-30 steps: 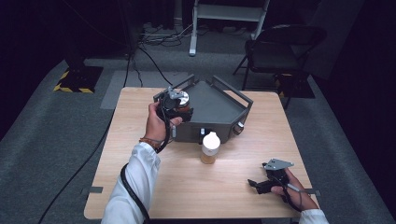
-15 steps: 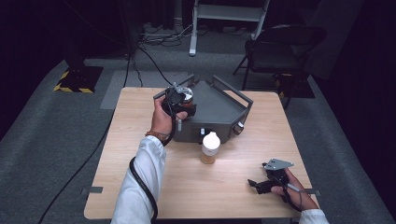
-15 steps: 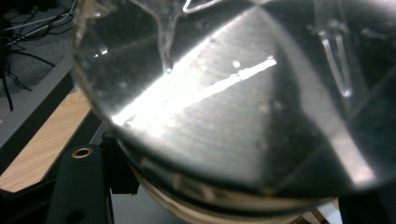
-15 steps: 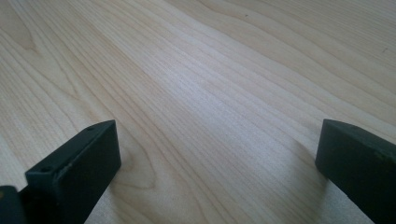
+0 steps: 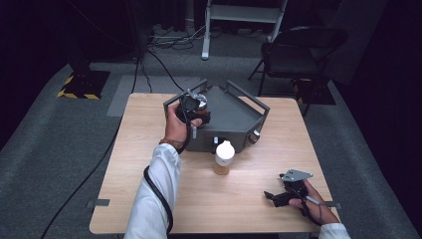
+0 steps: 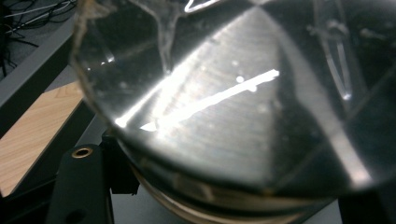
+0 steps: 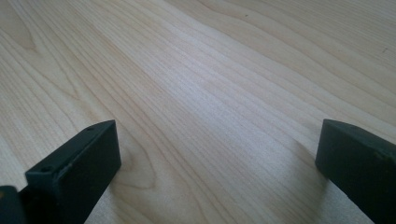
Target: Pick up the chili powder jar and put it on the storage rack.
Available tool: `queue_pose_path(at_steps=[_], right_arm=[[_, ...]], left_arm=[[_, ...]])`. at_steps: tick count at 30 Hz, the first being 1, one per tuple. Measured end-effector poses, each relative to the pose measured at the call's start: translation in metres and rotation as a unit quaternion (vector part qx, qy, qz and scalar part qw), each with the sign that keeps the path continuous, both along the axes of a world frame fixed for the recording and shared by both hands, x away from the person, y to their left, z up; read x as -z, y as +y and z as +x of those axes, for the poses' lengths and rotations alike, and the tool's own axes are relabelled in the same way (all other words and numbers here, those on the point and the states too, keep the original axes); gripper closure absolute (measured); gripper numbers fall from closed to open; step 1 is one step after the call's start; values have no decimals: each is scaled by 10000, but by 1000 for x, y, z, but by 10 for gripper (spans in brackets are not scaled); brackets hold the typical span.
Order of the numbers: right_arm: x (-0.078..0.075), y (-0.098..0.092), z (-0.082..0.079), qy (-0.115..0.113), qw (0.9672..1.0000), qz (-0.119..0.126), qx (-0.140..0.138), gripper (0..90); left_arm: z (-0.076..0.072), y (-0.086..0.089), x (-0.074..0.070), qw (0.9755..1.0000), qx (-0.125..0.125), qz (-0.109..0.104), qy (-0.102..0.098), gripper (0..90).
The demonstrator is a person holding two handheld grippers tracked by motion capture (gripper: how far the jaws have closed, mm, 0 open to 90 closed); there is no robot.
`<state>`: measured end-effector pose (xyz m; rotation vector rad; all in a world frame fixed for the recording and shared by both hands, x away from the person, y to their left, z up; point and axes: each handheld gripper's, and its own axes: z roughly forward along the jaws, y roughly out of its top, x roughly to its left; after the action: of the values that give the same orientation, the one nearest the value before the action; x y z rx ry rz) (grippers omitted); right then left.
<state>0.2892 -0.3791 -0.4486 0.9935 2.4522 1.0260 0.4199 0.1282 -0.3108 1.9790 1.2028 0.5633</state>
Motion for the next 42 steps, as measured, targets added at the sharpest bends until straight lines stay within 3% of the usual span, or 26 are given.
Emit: queue_pose_path(at_steps=[10, 26, 34, 37, 42], right_arm=[[0, 0, 0, 0, 10000, 0, 0, 0], [0, 0, 0, 0, 10000, 0, 0, 0], [0, 0, 0, 0, 10000, -1, 0, 0], [0, 0, 0, 0, 10000, -1, 0, 0], [0, 0, 0, 0, 10000, -1, 0, 0]], left_arm=[[3, 1, 4, 10000, 12, -53, 35, 300], [0, 0, 13, 9996, -124, -207, -115, 292], [-2, -2, 16, 9996, -184, -127, -174, 179], [-6, -4, 19, 9992, -251, -93, -285, 78], [-14, -6, 21, 9985, -282, 13, -462, 27]])
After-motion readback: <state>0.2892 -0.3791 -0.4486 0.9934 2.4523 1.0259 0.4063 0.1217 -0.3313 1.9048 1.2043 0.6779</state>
